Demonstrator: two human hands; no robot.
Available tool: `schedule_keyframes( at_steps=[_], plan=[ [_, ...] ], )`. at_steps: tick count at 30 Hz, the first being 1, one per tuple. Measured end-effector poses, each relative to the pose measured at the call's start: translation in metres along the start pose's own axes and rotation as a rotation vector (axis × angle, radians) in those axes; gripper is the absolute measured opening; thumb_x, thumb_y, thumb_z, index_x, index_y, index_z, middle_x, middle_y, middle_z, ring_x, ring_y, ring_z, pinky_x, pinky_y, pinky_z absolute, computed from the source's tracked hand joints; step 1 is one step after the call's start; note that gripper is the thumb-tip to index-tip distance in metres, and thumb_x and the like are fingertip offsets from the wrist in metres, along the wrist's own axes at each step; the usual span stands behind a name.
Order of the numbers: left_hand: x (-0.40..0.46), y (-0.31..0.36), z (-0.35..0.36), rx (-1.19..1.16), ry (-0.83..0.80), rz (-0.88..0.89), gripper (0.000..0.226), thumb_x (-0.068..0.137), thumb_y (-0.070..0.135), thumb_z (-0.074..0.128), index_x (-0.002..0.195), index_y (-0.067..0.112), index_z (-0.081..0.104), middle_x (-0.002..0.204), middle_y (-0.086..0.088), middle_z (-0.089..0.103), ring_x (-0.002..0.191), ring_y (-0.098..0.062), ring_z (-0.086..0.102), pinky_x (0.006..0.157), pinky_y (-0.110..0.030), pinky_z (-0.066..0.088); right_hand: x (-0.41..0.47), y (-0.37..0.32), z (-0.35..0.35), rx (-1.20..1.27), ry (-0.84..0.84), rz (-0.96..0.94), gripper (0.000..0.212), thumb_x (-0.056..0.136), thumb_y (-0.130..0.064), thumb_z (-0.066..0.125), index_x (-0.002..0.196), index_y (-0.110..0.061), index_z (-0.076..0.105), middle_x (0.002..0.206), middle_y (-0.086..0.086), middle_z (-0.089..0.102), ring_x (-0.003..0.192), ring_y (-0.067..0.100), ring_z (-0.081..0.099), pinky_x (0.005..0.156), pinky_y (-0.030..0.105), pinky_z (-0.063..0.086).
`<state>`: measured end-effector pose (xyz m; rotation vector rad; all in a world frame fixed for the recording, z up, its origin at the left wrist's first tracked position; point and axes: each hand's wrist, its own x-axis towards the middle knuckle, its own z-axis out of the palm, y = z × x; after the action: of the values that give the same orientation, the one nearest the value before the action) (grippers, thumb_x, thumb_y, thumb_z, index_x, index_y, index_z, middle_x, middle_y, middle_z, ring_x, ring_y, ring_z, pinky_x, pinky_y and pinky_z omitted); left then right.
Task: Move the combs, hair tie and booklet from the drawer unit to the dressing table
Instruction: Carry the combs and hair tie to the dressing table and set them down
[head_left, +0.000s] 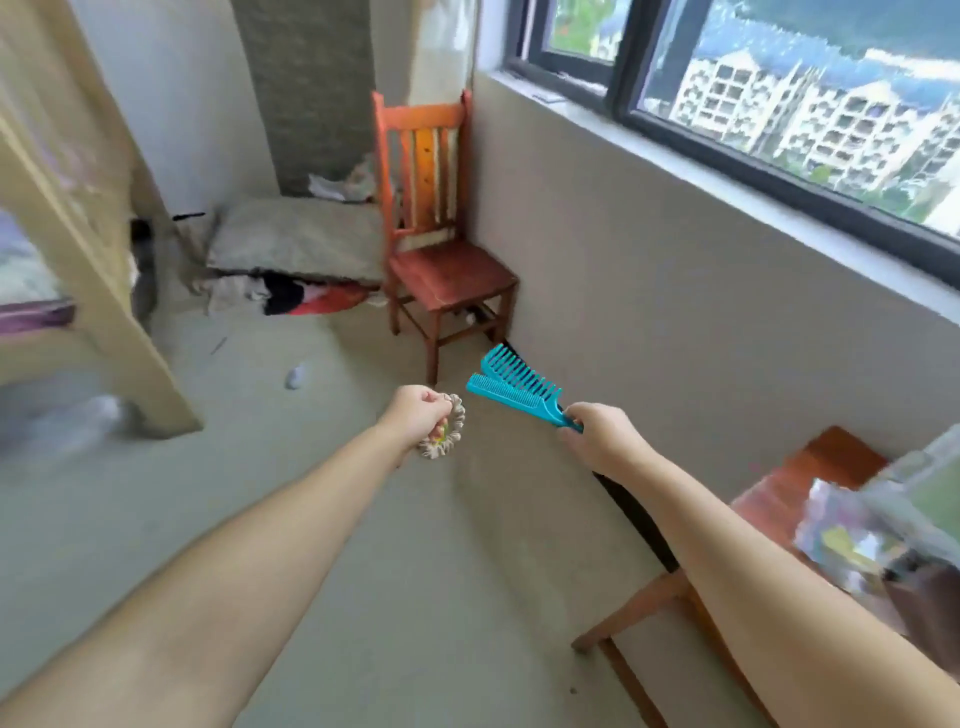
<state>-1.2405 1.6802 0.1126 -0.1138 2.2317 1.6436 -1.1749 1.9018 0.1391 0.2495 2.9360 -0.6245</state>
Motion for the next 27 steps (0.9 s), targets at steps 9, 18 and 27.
schedule_keyframes(
  at_steps=[9, 18, 27],
  plan=[
    [-0.131, -0.175, -0.329, -0.162, 0.561, -0.285, 0.029, 0.086, 0.004, 0.048, 0.058, 0.013, 0.048, 0.057, -0.006, 0.046, 0.047, -0.017, 0.043, 0.046, -0.022, 0.031, 0.0, -0.338, 0.204, -0.039, -0.354, -0.409, 0.023, 0.089, -0.021, 0.052, 0.1, -0.003, 0.062, 0.103, 0.02, 0.067, 0.095, 0.035, 0.059, 0.066, 0.028, 0.034],
    [-0.248, -0.282, -0.528, -0.392, 1.015, -0.46, 0.025, 0.083, 0.005, 0.05, 0.059, 0.01, 0.052, 0.057, -0.008, 0.051, 0.044, -0.016, 0.046, 0.045, -0.021, 0.033, -0.027, -0.602, 0.343, -0.154, -0.58, -0.815, 0.023, 0.09, -0.021, 0.051, 0.103, -0.004, 0.06, 0.104, 0.019, 0.066, 0.096, 0.034, 0.059, 0.069, 0.031, 0.036],
    [-0.305, -0.357, -0.718, -0.5, 1.362, -0.63, 0.033, 0.084, -0.001, 0.043, 0.052, 0.009, 0.043, 0.051, -0.008, 0.043, 0.019, -0.004, 0.034, 0.027, -0.009, 0.026, -0.047, -0.876, 0.477, -0.3, -0.746, -1.217, 0.022, 0.09, -0.021, 0.048, 0.102, -0.006, 0.059, 0.101, 0.016, 0.065, 0.082, 0.028, 0.055, 0.066, 0.031, 0.039]
  ],
)
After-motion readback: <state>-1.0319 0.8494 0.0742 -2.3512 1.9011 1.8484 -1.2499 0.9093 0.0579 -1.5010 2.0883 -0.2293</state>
